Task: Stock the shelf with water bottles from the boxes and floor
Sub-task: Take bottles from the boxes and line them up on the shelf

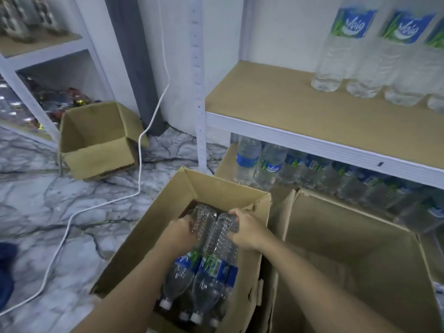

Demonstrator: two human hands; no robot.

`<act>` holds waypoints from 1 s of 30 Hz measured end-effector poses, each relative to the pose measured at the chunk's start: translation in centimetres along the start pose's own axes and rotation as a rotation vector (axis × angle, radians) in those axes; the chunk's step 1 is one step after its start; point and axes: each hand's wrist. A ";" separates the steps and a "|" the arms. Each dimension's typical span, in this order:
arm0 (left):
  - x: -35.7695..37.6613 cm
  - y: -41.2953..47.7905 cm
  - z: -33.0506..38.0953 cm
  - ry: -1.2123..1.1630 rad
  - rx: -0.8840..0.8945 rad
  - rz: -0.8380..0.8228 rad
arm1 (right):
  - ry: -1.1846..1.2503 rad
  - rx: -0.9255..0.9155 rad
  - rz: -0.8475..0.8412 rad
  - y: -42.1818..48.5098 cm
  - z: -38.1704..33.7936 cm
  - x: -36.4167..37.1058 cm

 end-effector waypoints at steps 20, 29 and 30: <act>8.8 4.2 -10.0 -0.354 -0.272 -0.167 | -1.022 -0.388 -0.271 6.9 1.7 13.1; 9.3 4.6 -11.0 -0.302 -0.294 -0.152 | -1.100 -0.658 -0.300 7.0 3.2 13.8; 9.2 4.6 -10.9 -0.289 -0.287 -0.139 | -1.094 -0.675 -0.302 7.1 3.2 13.6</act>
Point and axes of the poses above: each hand's wrist, its own y-axis towards the middle knuckle, its own x-axis out of the palm, z = x × y, and after that the axes turned 1 degree about -y, right-handed
